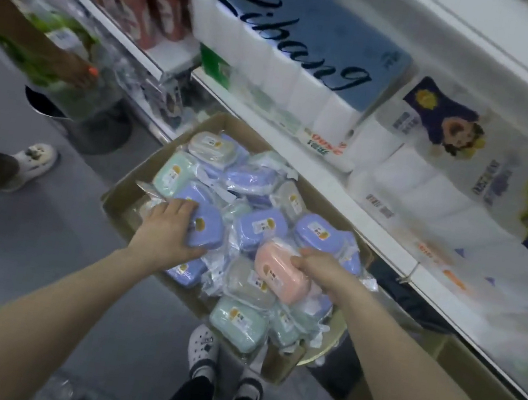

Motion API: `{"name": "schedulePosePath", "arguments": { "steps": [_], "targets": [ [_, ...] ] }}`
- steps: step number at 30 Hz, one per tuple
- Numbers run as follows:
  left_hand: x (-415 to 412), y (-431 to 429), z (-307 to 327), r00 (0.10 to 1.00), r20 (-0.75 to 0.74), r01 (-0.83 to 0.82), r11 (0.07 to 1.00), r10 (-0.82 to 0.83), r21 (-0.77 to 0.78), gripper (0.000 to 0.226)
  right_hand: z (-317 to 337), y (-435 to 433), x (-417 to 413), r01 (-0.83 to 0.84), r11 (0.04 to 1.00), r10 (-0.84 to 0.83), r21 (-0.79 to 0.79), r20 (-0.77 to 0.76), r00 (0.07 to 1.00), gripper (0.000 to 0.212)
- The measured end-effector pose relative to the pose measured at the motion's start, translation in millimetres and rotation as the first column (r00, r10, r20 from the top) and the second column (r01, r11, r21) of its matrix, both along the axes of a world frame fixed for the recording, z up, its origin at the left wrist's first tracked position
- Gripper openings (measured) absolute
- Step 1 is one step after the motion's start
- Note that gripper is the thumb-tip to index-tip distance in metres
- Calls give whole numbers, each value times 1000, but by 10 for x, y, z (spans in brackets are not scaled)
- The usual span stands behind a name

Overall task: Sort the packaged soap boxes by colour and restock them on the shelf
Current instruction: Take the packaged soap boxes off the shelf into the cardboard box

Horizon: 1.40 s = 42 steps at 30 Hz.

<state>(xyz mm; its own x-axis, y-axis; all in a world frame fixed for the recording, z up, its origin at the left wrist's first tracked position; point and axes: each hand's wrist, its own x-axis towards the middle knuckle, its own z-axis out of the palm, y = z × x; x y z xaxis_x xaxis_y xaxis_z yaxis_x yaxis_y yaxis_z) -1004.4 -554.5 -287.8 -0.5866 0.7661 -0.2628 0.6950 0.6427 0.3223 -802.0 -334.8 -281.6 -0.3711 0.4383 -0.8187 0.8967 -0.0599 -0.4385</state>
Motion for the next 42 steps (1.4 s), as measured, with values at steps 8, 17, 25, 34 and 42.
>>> {"name": "schedulePosePath", "arguments": {
  "steps": [8,17,25,34,42],
  "targets": [
    [-194,255,-627,989,-42,140,990,-140,-9,89,-554,170,-172,-456,547,407,702,253,878,40],
    [-362,753,-917,974,-82,199,971,-212,-135,85,-990,-157,87,-722,342,656,602,397,642,72],
    [-405,897,-827,946,-80,276,911,-313,-306,88,-954,-59,219,-696,418,656,584,336,676,66],
    [-87,1214,121,892,-149,412,903,-426,-119,73,28,162,541,-587,300,589,752,338,734,60],
    [550,1887,1292,676,-393,691,721,-623,46,64,1150,511,1323,-439,59,423,897,375,825,59]
  ]
}}
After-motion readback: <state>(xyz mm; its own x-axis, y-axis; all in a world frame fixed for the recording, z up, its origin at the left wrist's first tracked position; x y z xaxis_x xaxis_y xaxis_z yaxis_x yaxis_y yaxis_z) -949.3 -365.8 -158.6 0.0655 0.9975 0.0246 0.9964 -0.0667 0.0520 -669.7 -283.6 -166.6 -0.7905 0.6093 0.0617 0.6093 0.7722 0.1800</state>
